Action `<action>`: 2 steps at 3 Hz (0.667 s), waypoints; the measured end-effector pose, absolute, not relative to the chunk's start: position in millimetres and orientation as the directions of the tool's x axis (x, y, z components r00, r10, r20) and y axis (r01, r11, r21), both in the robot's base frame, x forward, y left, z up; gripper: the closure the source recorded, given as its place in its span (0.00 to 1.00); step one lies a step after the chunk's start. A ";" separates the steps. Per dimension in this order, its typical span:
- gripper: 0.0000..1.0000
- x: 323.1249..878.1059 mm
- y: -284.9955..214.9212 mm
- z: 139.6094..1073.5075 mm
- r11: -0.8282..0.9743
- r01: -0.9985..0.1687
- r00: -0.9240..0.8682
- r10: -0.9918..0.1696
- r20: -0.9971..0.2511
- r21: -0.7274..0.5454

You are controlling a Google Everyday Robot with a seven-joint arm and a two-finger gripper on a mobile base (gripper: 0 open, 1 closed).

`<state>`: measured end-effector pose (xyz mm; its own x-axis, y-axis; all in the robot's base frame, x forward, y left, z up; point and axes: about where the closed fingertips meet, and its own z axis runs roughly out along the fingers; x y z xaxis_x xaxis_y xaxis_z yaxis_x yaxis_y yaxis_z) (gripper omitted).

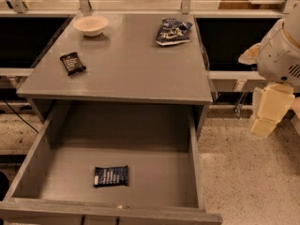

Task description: Pick rxbar blueberry from top drawer and place on counter

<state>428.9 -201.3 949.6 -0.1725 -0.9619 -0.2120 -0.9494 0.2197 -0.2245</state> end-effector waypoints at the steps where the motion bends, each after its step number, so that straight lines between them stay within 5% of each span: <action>1: 0.00 425.1 -194.0 937.2 0.178 -0.961 -0.137 -0.971 -0.196 -0.210; 2: 0.00 420.6 -187.2 928.6 0.116 -0.974 -0.076 -0.976 -0.202 -0.196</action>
Offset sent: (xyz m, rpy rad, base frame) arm -0.0129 0.0205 -0.0354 0.0046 0.0590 0.1925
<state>420.6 -187.2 928.6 -0.0757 -0.9765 -0.2018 -0.9736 0.1161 -0.1963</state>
